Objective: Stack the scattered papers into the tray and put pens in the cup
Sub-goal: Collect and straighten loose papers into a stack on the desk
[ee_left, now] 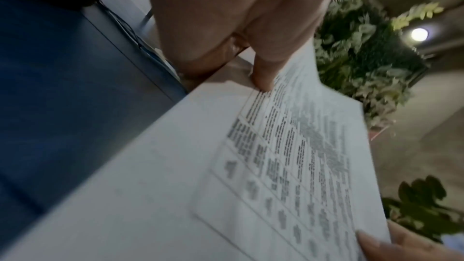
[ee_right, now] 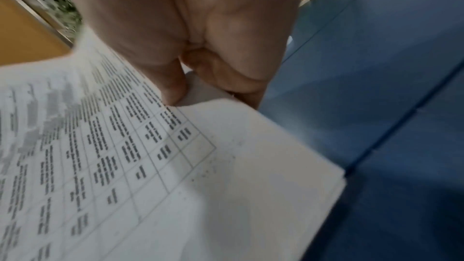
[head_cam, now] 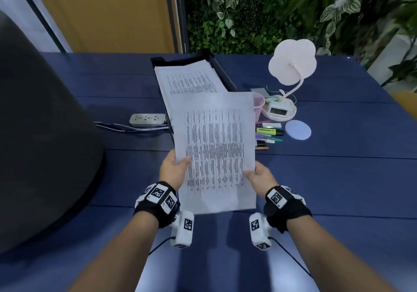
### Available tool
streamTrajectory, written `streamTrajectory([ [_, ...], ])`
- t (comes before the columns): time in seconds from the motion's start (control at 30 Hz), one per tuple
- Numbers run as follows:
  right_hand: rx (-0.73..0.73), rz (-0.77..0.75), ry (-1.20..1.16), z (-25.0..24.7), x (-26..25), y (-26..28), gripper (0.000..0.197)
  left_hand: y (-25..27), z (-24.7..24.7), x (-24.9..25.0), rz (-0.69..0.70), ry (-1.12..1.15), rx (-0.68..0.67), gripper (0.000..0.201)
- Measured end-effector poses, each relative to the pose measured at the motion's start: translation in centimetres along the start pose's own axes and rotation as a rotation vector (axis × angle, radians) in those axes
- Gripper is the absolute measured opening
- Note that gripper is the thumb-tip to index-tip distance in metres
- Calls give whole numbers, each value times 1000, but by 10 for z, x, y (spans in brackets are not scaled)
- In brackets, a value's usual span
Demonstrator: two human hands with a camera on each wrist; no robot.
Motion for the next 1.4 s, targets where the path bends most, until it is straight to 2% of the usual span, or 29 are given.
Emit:
streamTrajectory([
  [0.1, -24, 81, 57, 4, 28, 1, 27, 9, 1, -24, -23, -214, -36, 30],
  [0.2, -97, 148, 182, 7, 53, 7, 27, 19, 1, -55, -101, -327, -63, 33],
  [0.33, -133, 157, 294, 6, 69, 10, 28, 25, 3, -85, -154, -394, -128, 34],
  [0.43, -123, 174, 275, 4, 65, 7, 28, 24, 4, -90, -166, -345, -139, 33],
  [0.57, -72, 193, 220, 3, 52, -4, 23, 17, 1, -90, -206, -256, -120, 12],
  [0.67, -71, 200, 178, 10, 38, -15, 20, 15, -3, -95, -250, -222, -106, 12],
  [0.73, -68, 187, 166, 15, 26, -24, 21, 20, 0, -92, -301, -136, -133, 14],
  [0.8, -50, 176, 160, 18, 13, -34, 21, 26, 5, -94, -381, -74, -195, 26],
  [0.9, -23, 144, 180, 23, -7, -49, 24, 31, 11, -95, -462, -94, -305, 34],
  [0.97, -22, 105, 181, 27, -20, -60, 27, 23, 11, -92, -439, -126, -316, 33],
  [1.07, -31, 92, 121, 32, -30, -76, 24, -1, 13, -82, -381, -134, -259, 29],
  [1.17, -89, 140, 112, 37, -30, -81, 29, -24, 17, -68, -356, -98, -210, 27],
  [1.27, -181, 263, 117, 43, -23, -75, 22, -50, 22, -56, -317, -44, -156, 32],
  [1.4, -36, 192, 53, 44, -32, -98, 13, -81, 29, -40, -266, 45, -68, 26],
])
Point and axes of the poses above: each hand's wrist, its own y-axis away from the middle knuckle, its own z-axis out of the palm, x = y × z, the point moved 8 cm from there along -y, towards the middle knuckle, and after that the axes turned 14 degrees about x, right-handed, at the moved point
